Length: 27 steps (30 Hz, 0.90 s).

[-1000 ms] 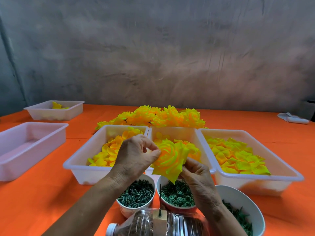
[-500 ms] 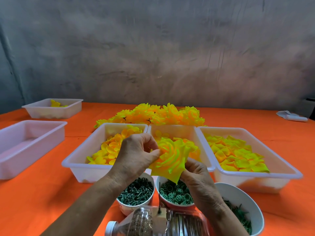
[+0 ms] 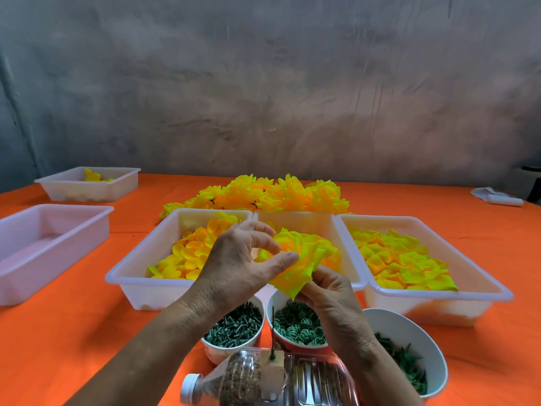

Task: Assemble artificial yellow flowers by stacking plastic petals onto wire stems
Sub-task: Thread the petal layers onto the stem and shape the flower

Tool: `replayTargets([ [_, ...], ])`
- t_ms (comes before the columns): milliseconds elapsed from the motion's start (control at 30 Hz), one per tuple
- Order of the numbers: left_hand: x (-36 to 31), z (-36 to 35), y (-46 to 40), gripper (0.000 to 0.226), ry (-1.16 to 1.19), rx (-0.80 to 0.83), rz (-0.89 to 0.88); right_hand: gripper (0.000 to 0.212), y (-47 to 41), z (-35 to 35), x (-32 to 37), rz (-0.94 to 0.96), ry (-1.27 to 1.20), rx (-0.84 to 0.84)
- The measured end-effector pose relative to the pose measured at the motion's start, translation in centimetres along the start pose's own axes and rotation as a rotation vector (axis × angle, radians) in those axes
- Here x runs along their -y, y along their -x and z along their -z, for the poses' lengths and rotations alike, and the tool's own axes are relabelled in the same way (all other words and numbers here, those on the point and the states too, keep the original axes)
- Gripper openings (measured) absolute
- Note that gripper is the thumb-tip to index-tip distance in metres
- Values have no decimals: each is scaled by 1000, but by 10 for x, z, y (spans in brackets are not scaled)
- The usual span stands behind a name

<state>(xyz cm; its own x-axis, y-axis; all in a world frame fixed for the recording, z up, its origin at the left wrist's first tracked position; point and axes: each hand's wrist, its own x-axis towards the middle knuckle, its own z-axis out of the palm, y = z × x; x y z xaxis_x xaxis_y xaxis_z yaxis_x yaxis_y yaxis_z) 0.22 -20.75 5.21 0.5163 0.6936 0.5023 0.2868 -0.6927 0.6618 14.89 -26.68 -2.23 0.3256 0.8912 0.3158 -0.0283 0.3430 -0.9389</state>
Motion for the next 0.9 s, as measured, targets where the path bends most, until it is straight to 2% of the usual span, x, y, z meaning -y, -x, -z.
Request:
replayTargets([
  [100, 0, 0, 0, 23, -26, 69, 23, 29, 2, -1, 0, -18, -1, -18],
  [200, -2, 1, 1, 9, -15, 116, 23, 30, 3, -2, 3, -40, -14, -38],
  [333, -4, 1, 3, 22, -16, 129, -4, 20, 3, -2, 5, -70, -19, -64],
  [400, -4, 0, 3, 17, -48, 101, -35, 9, 3, -2, 5, -66, 9, -71],
  [533, -4, -3, 4, 7, -157, 28, -150, 18, 4, -5, 6, -59, 19, -76],
  [633, -3, -5, 4, 10, -247, 20, -229, 4, 4, -6, 5, -93, -31, -80],
  [700, -3, -4, 3, 17, -154, -11, -194, 12, 3, -4, 2, -135, -97, -94],
  [800, -2, 0, 5, 28, 128, -98, -48, 9, 1, 0, 0, -186, -229, -114],
  [900, 2, 1, 6, 12, 190, -186, 32, 10, -1, 1, 1, -224, -337, -136],
])
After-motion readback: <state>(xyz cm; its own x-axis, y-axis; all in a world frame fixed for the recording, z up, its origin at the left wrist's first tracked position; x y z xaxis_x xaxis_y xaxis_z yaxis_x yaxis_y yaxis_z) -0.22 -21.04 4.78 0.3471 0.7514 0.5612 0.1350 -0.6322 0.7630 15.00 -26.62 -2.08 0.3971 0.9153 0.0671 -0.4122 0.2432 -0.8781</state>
